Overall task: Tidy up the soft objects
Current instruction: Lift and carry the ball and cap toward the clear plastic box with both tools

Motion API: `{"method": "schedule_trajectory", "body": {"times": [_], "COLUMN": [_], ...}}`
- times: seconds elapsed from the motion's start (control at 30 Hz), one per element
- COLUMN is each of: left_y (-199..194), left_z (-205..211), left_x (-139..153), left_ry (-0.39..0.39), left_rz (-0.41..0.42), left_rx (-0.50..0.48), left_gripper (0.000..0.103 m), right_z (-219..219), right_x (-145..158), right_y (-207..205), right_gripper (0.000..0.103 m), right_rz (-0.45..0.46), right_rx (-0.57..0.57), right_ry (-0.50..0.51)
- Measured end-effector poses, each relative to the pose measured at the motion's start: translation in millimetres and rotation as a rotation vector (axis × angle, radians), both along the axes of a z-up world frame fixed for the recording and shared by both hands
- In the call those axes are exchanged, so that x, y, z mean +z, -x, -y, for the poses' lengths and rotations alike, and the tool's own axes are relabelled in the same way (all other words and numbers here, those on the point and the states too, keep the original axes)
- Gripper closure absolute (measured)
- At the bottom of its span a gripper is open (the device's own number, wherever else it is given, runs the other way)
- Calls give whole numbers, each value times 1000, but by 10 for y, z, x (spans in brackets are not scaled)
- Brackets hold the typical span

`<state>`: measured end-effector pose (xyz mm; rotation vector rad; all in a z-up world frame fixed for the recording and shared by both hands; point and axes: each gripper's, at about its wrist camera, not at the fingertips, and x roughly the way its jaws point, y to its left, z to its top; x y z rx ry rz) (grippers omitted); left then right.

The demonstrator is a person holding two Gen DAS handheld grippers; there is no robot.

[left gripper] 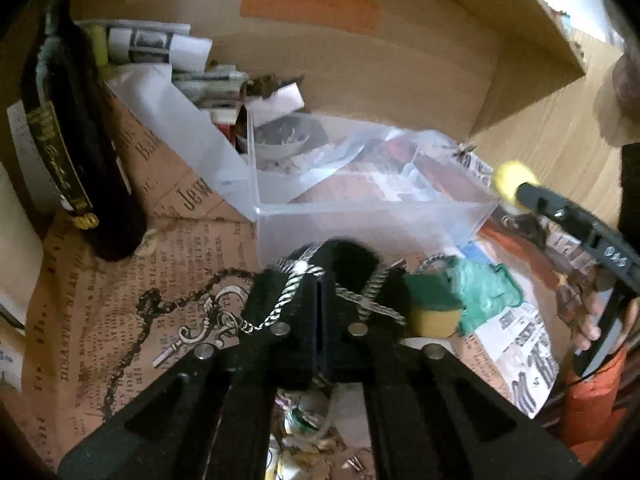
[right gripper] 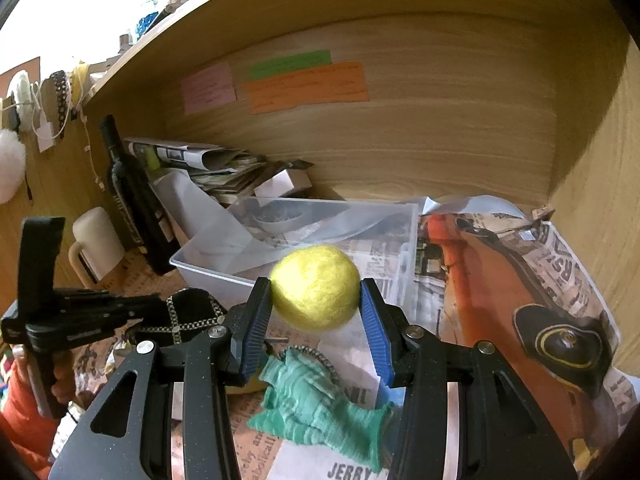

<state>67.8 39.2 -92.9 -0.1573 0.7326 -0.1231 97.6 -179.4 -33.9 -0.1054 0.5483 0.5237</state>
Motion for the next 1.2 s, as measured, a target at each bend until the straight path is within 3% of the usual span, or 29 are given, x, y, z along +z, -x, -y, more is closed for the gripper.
{"method": "schedule_trajectory", "body": {"times": [0.17,0.23,0.27,0.3,0.33,0.4,0.47,0.57,0.63,0.67,0.83,0.97,1.2], "left_y": [111,95,65,16,-25,-108,-195,-358,-427,-445,-338,-229,13], "left_z": [8,54,74,80,85,73,78,-3,-56,-84,-118,-109,-116], "left_x": [263,283,259,220,172,49,-78,-295,-390,-423,-356,-257,65], "left_ry": [-20,-50,-67,-71,-67,-54,-70,-20,38,64,71,37,40], "left_rz": [79,71,51,26,-2,-32,-68,-136,-163,-169,-124,-94,-25], "left_rx": [-12,-36,-36,-41,-44,-29,-28,-17,-25,-28,-15,-9,-41], "left_gripper": [103,100,93,75,49,38,39,39,55,58,81,86,87], "right_z": [-24,-32,-37,-40,-50,-56,-60,-61,-58,-58,-49,-75,-167], "right_x": [48,68,75,77,74,62,52,47,43,42,16,2,-3], "right_y": [-33,-39,-42,-42,-44,-55,-76,-106,-123,-130,-161,-209,-296], "right_gripper": [61,61,61,61,61,61,61,61,61,61,61,61,61], "right_rz": [16,23,27,30,32,27,23,18,17,16,8,3,8], "right_rx": [6,10,11,13,13,17,17,16,15,14,11,17,24], "right_ry": [3,0,-2,-3,-3,0,8,14,16,18,24,35,61]}}
